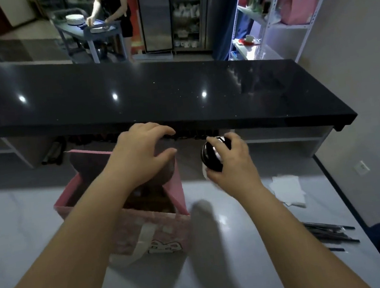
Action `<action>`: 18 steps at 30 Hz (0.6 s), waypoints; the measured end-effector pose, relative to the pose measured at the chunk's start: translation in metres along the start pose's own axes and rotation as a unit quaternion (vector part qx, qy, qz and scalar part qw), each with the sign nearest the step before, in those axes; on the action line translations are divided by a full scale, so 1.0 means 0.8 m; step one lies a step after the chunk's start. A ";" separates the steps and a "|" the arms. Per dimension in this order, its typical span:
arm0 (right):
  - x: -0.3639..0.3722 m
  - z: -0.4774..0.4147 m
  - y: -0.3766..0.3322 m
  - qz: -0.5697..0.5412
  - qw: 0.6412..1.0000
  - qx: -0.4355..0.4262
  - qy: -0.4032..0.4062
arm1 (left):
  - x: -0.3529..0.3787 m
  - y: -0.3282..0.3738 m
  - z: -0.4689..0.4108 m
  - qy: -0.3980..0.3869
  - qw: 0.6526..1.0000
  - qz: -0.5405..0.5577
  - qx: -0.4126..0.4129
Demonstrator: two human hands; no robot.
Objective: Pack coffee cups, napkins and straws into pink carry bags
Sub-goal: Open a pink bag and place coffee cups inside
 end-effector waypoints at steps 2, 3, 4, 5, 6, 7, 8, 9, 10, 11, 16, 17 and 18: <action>-0.028 -0.025 -0.025 -0.026 1.000 0.002 0.013 | -0.024 -0.023 0.016 0.014 0.998 0.053 -0.011; -0.040 -0.035 -0.039 -0.043 0.999 0.000 0.018 | -0.035 -0.036 0.025 0.019 0.996 0.087 -0.015; -0.051 -0.044 -0.053 -0.063 0.998 -0.004 0.020 | -0.046 -0.049 0.034 0.026 0.992 0.119 -0.015; -0.060 -0.050 -0.068 -0.084 0.996 -0.009 0.020 | -0.056 -0.064 0.045 0.036 0.989 0.146 -0.014; -0.067 -0.054 -0.083 -0.105 0.994 -0.013 0.021 | -0.063 -0.079 0.055 0.041 0.985 0.168 -0.015; -0.073 -0.056 -0.098 -0.123 0.992 -0.017 0.026 | -0.069 -0.095 0.064 0.040 0.982 0.182 -0.022; -0.078 -0.058 -0.114 -0.138 0.990 -0.020 0.035 | -0.071 -0.110 0.071 0.029 0.981 0.191 -0.030; -0.081 -0.058 -0.130 -0.150 0.987 -0.022 0.046 | -0.071 -0.123 0.077 0.011 0.981 0.192 -0.036; -0.084 -0.058 -0.148 -0.159 0.985 -0.026 0.058 | -0.068 -0.133 0.081 -0.013 0.982 0.185 -0.038; -0.085 -0.057 -0.166 -0.165 0.984 -0.031 0.067 | -0.065 -0.140 0.084 -0.044 0.984 0.167 -0.037; -0.058 -0.040 -0.248 -0.143 0.987 -0.071 0.032 | -0.045 -0.163 0.079 -0.147 0.988 -0.037 0.020; -0.044 -0.032 -0.258 -0.120 0.990 -0.071 0.020 | -0.044 -0.169 0.078 -0.155 0.986 -0.063 0.025; -0.027 -0.022 -0.264 -0.093 0.993 -0.067 0.010 | -0.043 -0.176 0.078 -0.169 0.983 -0.071 0.023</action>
Point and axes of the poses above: each hand's wrist, its own z-axis away from the middle knuckle, its own x-axis out of the palm, y = z × x, the point moved 4 cm from there along -z, towards the middle knuckle, and after that the axes turned 3 degrees about z, right-handed, at the moved point
